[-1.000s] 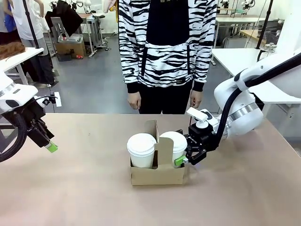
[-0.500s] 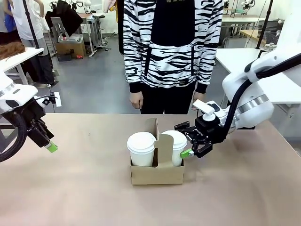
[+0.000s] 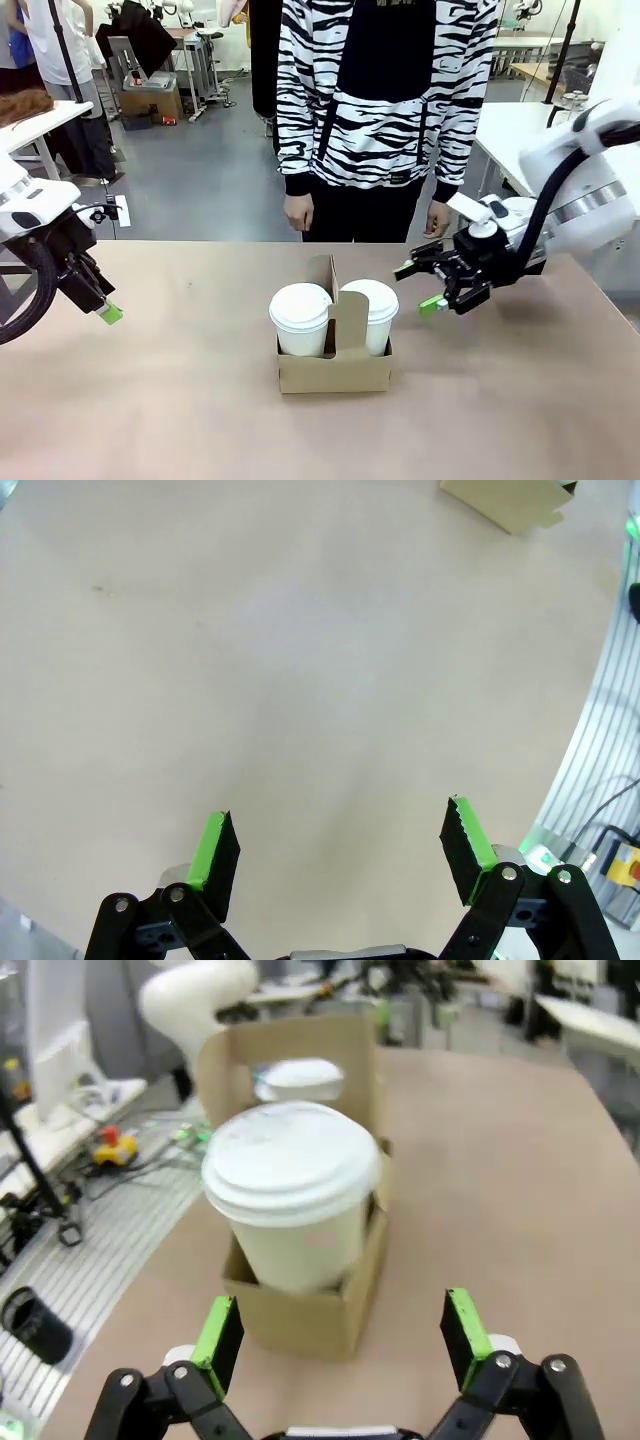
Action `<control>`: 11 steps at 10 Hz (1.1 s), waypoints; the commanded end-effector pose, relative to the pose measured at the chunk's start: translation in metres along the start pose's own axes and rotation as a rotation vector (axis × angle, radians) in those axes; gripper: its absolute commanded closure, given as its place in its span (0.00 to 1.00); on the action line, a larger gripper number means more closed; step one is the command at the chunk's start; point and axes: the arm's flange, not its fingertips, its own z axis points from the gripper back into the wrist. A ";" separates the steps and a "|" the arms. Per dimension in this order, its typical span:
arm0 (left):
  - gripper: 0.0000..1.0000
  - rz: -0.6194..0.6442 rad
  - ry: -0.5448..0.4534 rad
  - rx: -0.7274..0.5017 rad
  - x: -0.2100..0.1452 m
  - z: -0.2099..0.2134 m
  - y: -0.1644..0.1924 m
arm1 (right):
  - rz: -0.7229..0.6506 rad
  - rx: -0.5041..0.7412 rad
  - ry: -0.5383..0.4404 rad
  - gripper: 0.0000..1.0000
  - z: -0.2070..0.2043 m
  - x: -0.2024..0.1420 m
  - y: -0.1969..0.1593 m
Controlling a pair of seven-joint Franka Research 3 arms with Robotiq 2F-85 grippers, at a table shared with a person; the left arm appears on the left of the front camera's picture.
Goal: Pour a drink into a cup and package it in a carrier.
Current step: Insert the held 600 ml Paper Cup into the Cup Carrier.
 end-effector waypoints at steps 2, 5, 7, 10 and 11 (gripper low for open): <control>0.00 -0.006 -0.016 -0.010 -0.001 0.000 0.000 | -0.188 -0.330 0.148 0.00 0.072 0.030 0.043; 0.00 -0.006 -0.016 -0.010 -0.001 0.000 0.000 | -0.365 -0.447 0.221 0.00 0.122 0.043 0.082; 0.00 -0.006 -0.016 -0.010 -0.001 0.000 0.000 | -0.430 -0.482 0.227 0.00 0.138 0.041 0.098; 0.00 -0.006 -0.016 -0.010 -0.001 0.000 0.000 | -0.466 -0.589 0.259 0.00 0.146 0.038 0.110; 0.00 -0.006 -0.016 -0.010 -0.001 0.000 0.000 | -0.436 -0.507 0.233 0.00 0.144 0.036 0.101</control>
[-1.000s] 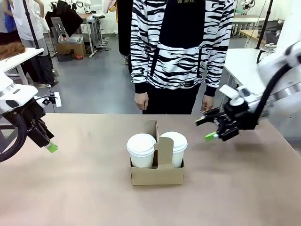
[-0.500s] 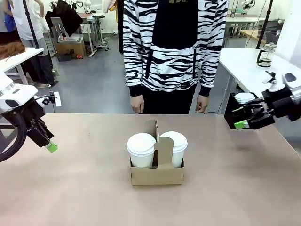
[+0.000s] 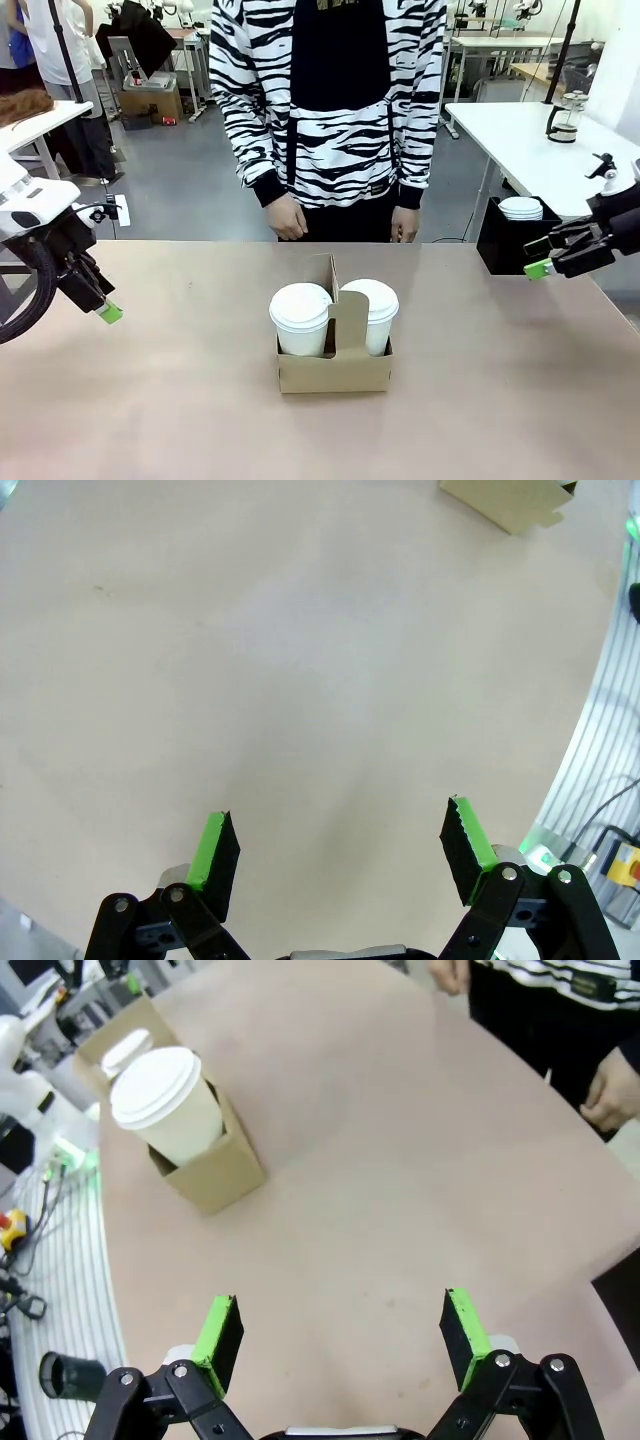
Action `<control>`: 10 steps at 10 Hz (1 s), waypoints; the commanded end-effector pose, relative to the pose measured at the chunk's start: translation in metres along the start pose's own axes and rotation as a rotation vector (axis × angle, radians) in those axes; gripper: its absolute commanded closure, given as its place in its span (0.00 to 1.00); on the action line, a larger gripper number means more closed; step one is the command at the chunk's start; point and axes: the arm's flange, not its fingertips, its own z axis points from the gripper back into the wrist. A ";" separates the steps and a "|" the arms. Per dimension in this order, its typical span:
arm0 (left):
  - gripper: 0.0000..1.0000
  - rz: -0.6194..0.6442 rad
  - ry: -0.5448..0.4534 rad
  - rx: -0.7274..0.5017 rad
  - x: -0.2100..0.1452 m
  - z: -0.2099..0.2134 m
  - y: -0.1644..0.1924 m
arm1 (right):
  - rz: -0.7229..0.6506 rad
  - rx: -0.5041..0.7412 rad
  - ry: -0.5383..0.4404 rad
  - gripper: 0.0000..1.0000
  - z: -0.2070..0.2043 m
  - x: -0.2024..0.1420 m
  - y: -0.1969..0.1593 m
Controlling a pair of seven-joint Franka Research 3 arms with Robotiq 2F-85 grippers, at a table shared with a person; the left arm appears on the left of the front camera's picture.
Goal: Pour a drink into a cup and package it in a carrier.
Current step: Insert the held 600 ml Paper Cup into the Cup Carrier.
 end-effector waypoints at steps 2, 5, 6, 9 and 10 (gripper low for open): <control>0.00 -0.006 -0.016 -0.010 -0.001 0.000 0.000 | 0.009 0.028 0.000 0.00 -0.005 0.001 0.000; 0.00 -0.006 -0.016 -0.010 -0.001 0.000 0.000 | 0.009 0.028 0.000 0.00 -0.005 0.001 0.000; 0.00 -0.006 -0.016 -0.010 -0.001 0.000 0.000 | 0.009 0.028 0.000 0.00 -0.005 0.001 0.000; 0.00 -0.006 -0.016 -0.010 -0.001 0.000 0.000 | 0.009 0.028 0.000 0.00 -0.005 0.001 0.000; 0.00 -0.006 -0.016 -0.010 -0.001 0.000 0.000 | 0.009 0.028 0.000 0.00 -0.005 0.001 0.000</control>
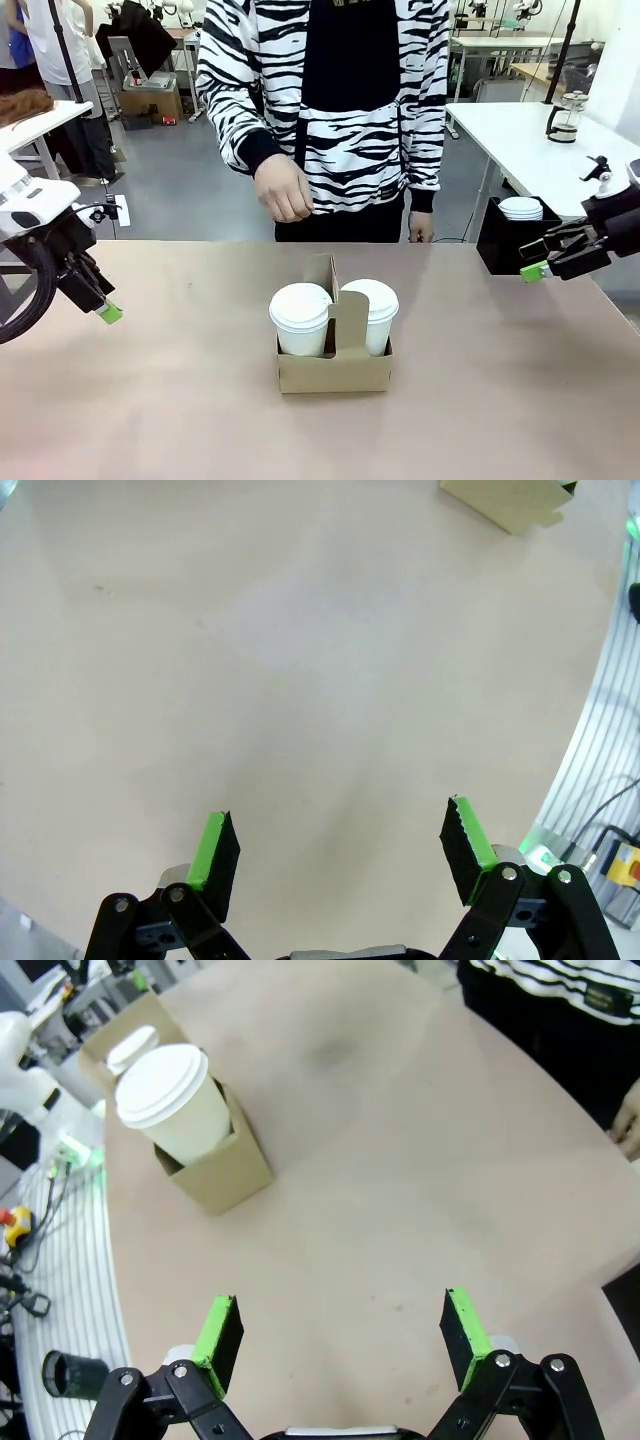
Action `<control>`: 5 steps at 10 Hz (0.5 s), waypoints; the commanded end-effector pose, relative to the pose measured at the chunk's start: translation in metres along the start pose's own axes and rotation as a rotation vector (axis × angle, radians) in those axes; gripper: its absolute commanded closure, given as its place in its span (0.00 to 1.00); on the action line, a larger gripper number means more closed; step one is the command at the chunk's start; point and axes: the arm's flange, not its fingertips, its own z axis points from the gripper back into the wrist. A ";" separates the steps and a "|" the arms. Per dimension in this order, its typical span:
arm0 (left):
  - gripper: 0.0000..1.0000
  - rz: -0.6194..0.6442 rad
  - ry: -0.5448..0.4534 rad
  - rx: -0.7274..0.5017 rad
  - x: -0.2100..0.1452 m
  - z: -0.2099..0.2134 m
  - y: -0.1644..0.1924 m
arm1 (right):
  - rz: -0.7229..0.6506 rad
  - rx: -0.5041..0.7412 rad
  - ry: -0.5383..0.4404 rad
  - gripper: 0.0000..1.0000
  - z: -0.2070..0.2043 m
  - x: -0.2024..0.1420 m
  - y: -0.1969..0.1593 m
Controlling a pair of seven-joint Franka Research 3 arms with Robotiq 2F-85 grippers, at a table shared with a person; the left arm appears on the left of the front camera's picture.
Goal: Pour a drink into a cup and package it in a carrier.
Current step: Insert the held 600 ml Paper Cup into the Cup Carrier.
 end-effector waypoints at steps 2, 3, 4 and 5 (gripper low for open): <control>0.00 -0.006 -0.016 -0.010 -0.001 0.000 0.000 | 0.008 0.009 -0.004 0.00 0.002 0.001 -0.002; 0.00 -0.006 -0.016 -0.010 -0.001 0.000 0.000 | 0.008 0.009 -0.004 0.00 0.002 0.001 -0.002; 0.00 -0.006 -0.016 -0.010 -0.001 0.000 0.000 | 0.008 0.009 -0.004 0.00 0.002 0.001 -0.002; 0.00 -0.006 -0.016 -0.010 -0.001 0.000 0.000 | 0.008 0.009 -0.004 0.00 0.002 0.001 -0.002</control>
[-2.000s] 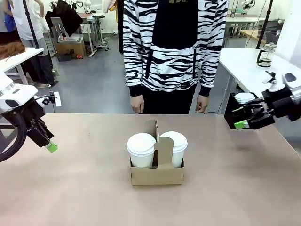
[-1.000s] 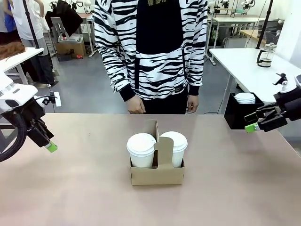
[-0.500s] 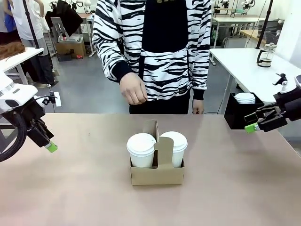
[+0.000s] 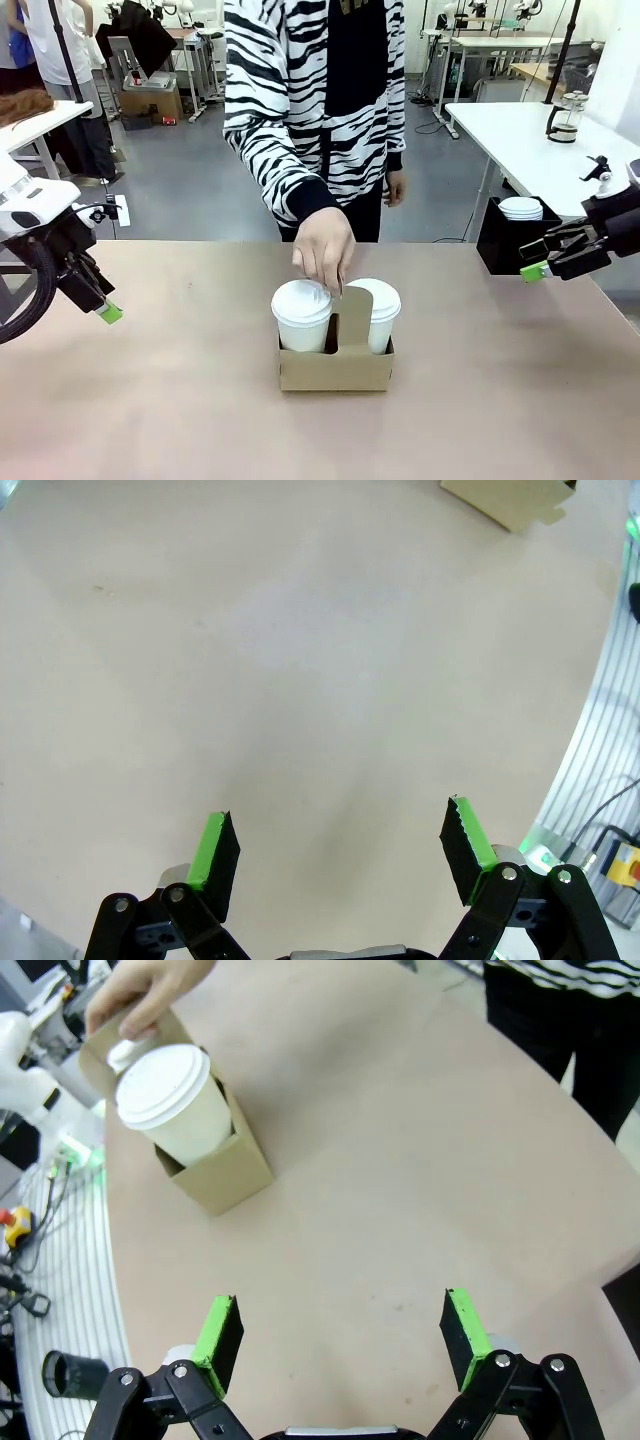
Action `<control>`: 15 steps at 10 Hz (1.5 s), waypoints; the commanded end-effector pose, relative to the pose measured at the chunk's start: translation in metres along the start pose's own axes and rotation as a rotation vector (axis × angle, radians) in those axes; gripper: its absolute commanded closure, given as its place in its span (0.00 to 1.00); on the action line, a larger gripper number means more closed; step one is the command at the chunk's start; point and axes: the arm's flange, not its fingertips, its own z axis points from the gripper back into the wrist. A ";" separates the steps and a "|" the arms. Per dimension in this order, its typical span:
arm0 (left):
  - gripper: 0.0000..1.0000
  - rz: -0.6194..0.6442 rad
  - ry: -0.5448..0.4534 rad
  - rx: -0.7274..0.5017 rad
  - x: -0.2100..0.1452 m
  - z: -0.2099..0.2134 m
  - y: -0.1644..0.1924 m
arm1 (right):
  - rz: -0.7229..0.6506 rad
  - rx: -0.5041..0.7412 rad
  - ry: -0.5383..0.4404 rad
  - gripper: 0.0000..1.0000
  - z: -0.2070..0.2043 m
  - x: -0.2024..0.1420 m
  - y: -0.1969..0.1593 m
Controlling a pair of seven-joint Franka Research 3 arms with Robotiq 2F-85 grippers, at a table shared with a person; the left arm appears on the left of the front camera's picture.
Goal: Pour a drink into a cup and package it in a carrier.
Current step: Insert the held 600 ml Paper Cup into the Cup Carrier.
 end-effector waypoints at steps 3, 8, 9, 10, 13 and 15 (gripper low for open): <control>0.00 -0.006 -0.017 -0.010 -0.001 0.000 0.000 | 0.008 0.009 -0.004 0.00 0.002 0.001 -0.002; 0.00 -0.006 -0.017 -0.010 -0.001 0.000 0.000 | 0.008 0.009 -0.004 0.00 0.002 0.001 -0.002; 0.00 -0.006 -0.017 -0.010 -0.001 0.000 0.000 | 0.008 0.009 -0.004 0.00 0.002 0.001 -0.002; 0.00 -0.006 -0.017 -0.010 -0.001 0.000 0.000 | 0.008 0.009 -0.004 0.00 0.002 0.001 -0.002; 0.00 -0.006 -0.017 -0.010 -0.001 0.000 0.000 | 0.008 0.009 -0.004 0.00 0.002 0.001 -0.002; 0.00 -0.006 -0.017 -0.010 -0.001 0.000 0.000 | 0.008 0.009 -0.004 0.00 0.002 0.001 -0.002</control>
